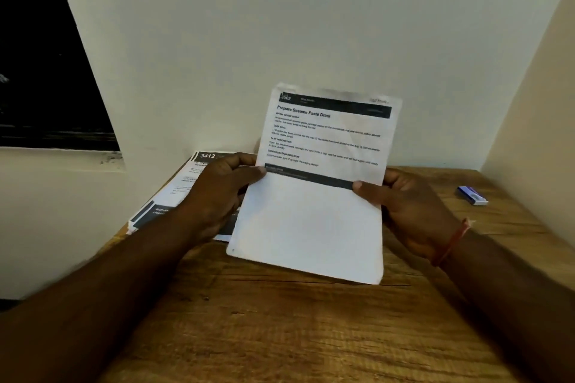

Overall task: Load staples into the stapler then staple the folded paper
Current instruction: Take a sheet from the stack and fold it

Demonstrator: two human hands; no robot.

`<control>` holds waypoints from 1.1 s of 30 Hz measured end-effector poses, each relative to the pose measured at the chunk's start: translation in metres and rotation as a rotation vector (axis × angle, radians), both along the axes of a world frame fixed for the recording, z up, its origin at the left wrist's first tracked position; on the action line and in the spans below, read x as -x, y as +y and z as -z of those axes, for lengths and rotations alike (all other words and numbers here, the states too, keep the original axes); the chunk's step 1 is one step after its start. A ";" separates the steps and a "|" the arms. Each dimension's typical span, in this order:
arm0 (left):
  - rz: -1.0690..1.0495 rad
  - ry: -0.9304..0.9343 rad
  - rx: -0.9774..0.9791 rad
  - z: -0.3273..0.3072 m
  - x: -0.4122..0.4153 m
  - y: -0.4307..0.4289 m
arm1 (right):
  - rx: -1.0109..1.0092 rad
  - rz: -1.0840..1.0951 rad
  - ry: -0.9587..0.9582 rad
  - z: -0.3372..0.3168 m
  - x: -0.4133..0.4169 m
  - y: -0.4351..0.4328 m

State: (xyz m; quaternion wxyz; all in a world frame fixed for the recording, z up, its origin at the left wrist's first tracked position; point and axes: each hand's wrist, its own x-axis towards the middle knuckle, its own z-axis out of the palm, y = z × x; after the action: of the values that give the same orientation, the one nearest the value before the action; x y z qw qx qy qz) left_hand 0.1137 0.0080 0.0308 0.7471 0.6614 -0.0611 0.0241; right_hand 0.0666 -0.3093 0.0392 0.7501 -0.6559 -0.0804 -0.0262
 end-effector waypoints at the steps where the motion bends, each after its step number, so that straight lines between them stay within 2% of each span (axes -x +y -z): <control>1: 0.045 0.009 -0.004 0.000 0.001 0.001 | 0.009 -0.005 -0.010 0.001 -0.001 -0.003; 6: 0.145 -0.023 -0.066 -0.002 0.011 0.004 | 0.062 -0.050 -0.034 0.002 -0.004 -0.012; 11: 0.181 -0.029 -0.075 0.002 0.005 0.015 | 0.010 -0.087 0.022 0.003 -0.011 -0.014; 18: 0.162 0.008 -0.132 -0.002 0.007 0.016 | 0.055 0.004 0.049 0.001 -0.011 -0.015; 23: 0.152 -0.002 -0.103 0.000 0.002 0.018 | 0.090 -0.006 0.088 0.001 -0.015 -0.017; 28: 0.145 -0.051 -0.050 -0.005 0.005 0.019 | 0.012 -0.089 0.107 -0.004 -0.011 -0.017; 30: 0.102 -0.075 -0.114 -0.005 0.005 0.017 | 0.035 -0.071 0.082 -0.004 -0.009 -0.014; 33: 0.009 -0.136 -0.263 -0.007 0.008 0.012 | 0.175 0.015 -0.058 -0.001 -0.005 -0.010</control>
State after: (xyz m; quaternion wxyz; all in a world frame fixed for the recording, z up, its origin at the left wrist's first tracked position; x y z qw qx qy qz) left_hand 0.1056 0.0196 0.0375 0.6484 0.7500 -0.1174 0.0571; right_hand 0.0719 -0.3188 0.0404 0.6872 -0.7183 -0.0994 -0.0436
